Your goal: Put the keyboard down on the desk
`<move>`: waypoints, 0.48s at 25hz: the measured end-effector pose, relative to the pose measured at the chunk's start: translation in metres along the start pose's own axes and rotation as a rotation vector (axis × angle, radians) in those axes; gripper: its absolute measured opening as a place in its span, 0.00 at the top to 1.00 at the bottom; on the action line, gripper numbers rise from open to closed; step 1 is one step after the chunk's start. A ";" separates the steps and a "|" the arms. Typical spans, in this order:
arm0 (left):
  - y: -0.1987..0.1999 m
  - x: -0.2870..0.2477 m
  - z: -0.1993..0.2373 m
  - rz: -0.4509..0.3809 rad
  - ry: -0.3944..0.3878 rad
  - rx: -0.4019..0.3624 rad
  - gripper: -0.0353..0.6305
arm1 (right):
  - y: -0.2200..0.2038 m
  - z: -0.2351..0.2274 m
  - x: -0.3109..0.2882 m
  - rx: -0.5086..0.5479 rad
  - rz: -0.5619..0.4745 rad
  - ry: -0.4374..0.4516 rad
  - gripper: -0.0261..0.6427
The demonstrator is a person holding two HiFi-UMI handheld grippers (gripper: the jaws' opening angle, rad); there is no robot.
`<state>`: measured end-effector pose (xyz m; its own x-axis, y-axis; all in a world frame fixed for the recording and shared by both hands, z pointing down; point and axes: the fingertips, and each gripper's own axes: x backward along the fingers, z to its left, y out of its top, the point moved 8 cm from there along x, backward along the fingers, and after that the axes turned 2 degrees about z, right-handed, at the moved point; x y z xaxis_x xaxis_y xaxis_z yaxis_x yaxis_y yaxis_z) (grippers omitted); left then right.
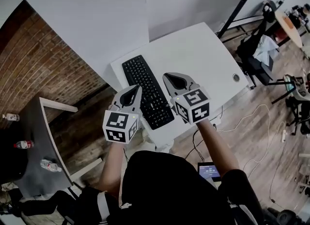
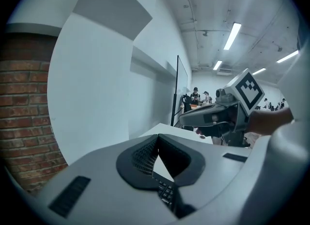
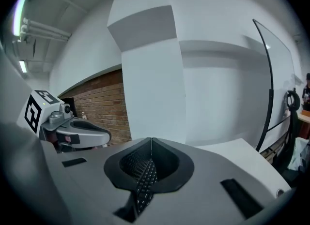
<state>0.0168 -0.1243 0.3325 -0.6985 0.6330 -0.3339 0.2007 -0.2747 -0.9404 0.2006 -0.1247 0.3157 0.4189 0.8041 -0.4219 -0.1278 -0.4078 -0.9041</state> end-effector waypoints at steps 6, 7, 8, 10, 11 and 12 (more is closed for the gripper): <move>0.027 0.018 -0.019 -0.070 0.016 -0.043 0.93 | 0.020 0.010 0.034 0.023 -0.090 -0.022 0.90; 0.030 0.020 -0.023 -0.081 0.018 -0.052 0.93 | 0.023 0.011 0.039 0.027 -0.103 -0.027 0.90; 0.034 0.022 -0.025 -0.092 0.020 -0.060 0.93 | 0.026 0.012 0.044 0.033 -0.116 -0.032 0.90; 0.041 0.027 -0.029 -0.116 0.027 -0.070 0.93 | 0.032 0.014 0.053 0.047 -0.138 -0.039 0.90; 0.044 0.030 -0.031 -0.131 0.031 -0.073 0.93 | 0.034 0.015 0.057 0.052 -0.148 -0.042 0.90; 0.048 0.032 -0.033 -0.146 0.035 -0.073 0.93 | 0.036 0.016 0.060 0.055 -0.158 -0.045 0.90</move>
<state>0.0264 -0.0931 0.2745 -0.6996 0.6877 -0.1939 0.1489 -0.1250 -0.9809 0.2065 -0.0839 0.2570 0.3974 0.8753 -0.2757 -0.1130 -0.2514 -0.9613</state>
